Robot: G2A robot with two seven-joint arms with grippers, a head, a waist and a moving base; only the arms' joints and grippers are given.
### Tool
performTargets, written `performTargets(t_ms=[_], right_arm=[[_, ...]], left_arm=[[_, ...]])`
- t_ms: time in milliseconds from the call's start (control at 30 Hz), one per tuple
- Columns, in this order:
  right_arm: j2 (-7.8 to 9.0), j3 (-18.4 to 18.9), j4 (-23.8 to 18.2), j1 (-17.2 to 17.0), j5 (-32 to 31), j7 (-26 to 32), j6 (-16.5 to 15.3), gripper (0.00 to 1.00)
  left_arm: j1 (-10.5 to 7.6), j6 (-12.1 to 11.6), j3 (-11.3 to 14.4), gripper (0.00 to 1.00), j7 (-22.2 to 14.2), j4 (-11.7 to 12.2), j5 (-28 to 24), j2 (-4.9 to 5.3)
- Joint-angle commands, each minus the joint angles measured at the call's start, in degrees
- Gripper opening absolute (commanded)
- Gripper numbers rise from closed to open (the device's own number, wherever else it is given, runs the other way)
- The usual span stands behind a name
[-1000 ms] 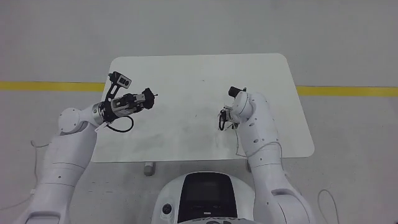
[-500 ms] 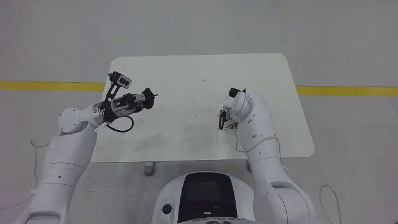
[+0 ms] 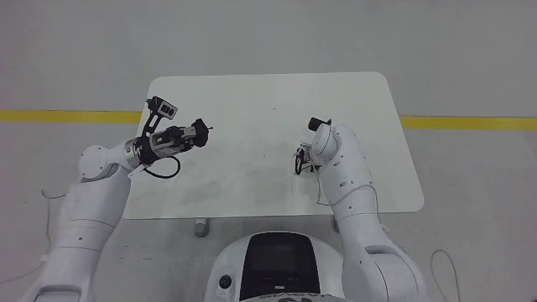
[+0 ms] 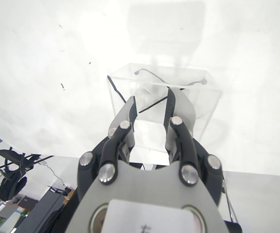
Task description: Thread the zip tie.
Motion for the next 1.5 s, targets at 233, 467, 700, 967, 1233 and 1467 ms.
performTargets(t_ms=[233,467,700,967,1233,1467], right_arm=[[0.16,-0.3,-0.3,-0.4,0.0,0.0,0.0,0.2],[0.32,-0.9,-0.8,-0.9,0.0,-0.2,0.0,0.21],[0.52,-1.1,-0.1,-1.0,0.0,-0.3,0.0,0.22],[0.76,-1.1,1.9,-0.2,0.0,-1.1,0.0,0.2],[0.87,-1.2,2.0,0.1,0.0,-1.5,0.0,0.0],[1.01,-1.6,0.2,-0.8,0.0,-0.9,0.0,0.0]], left_arm=[[0.0,0.0,0.0,0.0,0.0,0.0,0.0,0.0],[0.0,0.0,0.0,0.0,0.0,0.0,0.0,0.0],[0.0,0.0,0.0,0.0,0.0,0.0,0.0,0.0],[0.0,0.0,0.0,0.0,0.0,0.0,0.0,0.0],[0.0,0.0,0.0,0.0,0.0,0.0,0.0,0.0],[0.0,0.0,0.0,0.0,0.0,0.0,0.0,0.0]])
